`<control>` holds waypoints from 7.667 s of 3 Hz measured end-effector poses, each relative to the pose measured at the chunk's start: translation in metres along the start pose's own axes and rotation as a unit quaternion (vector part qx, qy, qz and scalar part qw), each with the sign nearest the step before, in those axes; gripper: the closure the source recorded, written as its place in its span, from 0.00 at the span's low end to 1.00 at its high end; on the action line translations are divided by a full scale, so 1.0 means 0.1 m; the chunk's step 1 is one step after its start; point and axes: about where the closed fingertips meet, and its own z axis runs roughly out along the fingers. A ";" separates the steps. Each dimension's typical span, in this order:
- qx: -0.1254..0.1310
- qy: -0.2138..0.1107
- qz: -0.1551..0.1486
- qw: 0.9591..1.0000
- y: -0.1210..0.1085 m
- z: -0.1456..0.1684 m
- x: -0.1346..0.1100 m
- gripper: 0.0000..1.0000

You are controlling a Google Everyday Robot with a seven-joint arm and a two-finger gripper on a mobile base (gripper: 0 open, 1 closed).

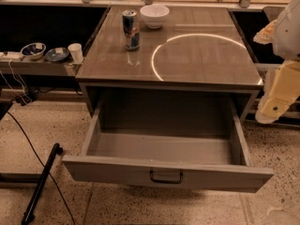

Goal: Place redbull can into top drawer

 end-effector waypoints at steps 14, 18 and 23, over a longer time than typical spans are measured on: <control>0.006 -0.448 0.215 0.868 -3.05 2.17 -3.50 0.28; 0.007 -0.593 0.036 0.804 -1.90 1.12 -2.82 1.00; -0.104 -0.561 0.012 0.821 -0.37 1.66 -2.02 1.00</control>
Offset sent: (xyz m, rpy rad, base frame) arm 0.2073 0.1376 -0.0134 0.2589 -0.0213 0.1399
